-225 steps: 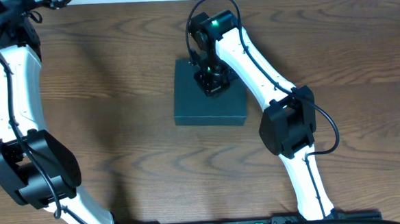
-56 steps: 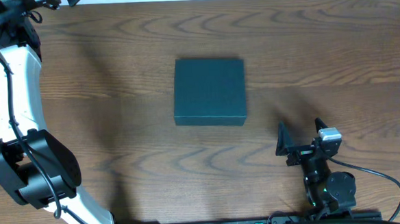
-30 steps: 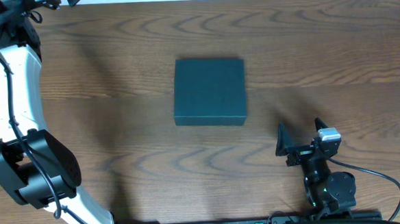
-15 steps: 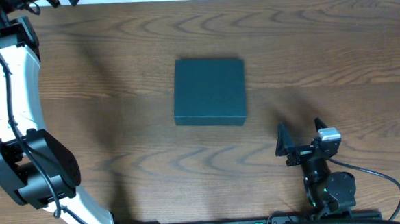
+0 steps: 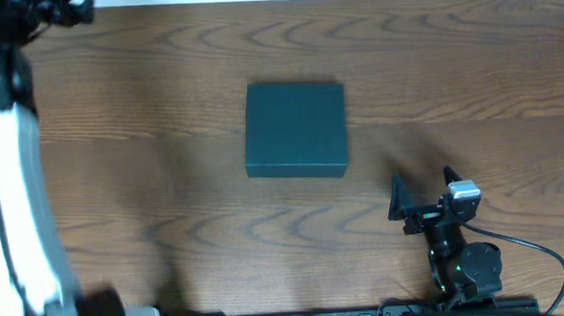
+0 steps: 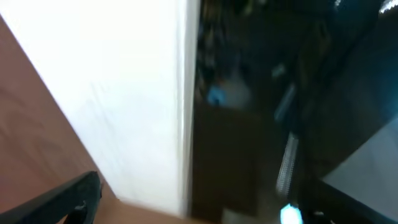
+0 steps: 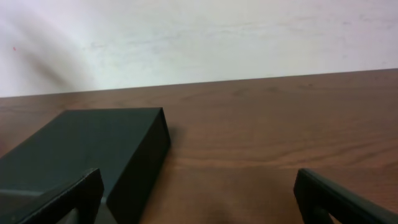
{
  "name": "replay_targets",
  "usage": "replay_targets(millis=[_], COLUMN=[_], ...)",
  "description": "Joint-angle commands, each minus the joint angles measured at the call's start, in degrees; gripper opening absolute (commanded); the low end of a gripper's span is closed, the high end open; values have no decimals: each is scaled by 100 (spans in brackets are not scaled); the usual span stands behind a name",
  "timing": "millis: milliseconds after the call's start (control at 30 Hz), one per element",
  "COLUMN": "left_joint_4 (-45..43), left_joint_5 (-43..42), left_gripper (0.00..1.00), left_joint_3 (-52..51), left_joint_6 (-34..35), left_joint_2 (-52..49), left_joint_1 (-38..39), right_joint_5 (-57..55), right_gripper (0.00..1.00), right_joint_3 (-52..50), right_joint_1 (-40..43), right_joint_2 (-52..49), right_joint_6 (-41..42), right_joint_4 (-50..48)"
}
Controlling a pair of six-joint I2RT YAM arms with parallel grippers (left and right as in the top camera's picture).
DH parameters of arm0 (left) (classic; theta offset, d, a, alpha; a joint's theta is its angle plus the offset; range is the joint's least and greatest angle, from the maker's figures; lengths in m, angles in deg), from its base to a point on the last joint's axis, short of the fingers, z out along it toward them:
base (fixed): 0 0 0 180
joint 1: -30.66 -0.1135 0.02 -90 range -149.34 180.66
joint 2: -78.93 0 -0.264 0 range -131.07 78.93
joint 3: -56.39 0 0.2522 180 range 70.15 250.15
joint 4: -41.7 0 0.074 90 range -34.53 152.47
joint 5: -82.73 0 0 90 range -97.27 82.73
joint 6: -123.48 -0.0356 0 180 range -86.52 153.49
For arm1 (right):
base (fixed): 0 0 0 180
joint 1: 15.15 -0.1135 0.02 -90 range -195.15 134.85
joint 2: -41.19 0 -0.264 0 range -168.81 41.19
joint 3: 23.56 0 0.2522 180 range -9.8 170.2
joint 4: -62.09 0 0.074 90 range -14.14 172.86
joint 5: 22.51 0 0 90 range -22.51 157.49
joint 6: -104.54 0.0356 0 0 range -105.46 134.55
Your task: Pack container
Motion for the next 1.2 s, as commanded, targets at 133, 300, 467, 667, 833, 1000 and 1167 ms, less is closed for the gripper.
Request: replay_targets(millis=[133,300,467,667,833,1000,1167], left_joint_4=[1373,2295,2643,3150,3576,3272,2011], left_joint_5=[2389,2813,3143,3386,3578,3585,3600], left_gripper=[99,98,99,99,99,98,99], left_joint_3=[114,114,114,114,-85,-1381,-3259], left_joint_6=[-4645,-5427,-5803,-6347,-6347,-6166,-6179], left_joint_2=[1718,2461,2940,3340,3414,4131,5399], left_joint_1=[527,632,632,632,632,632,632], right_joint_5=[24,24,24,24,24,24,24], right_gripper=[99,99,99,99,99,99,99], right_joint_3=[-15,-15,-15,-15,-15,-15,-15], right_joint_1=[46,44,46,46,46,46,46], right_joint_2=[39,39,39,39,39,39,39], right_joint_6=[-87,-87,-87,-87,-87,-87,-87], right_joint_4=[20,20,20,22,20,22,22])
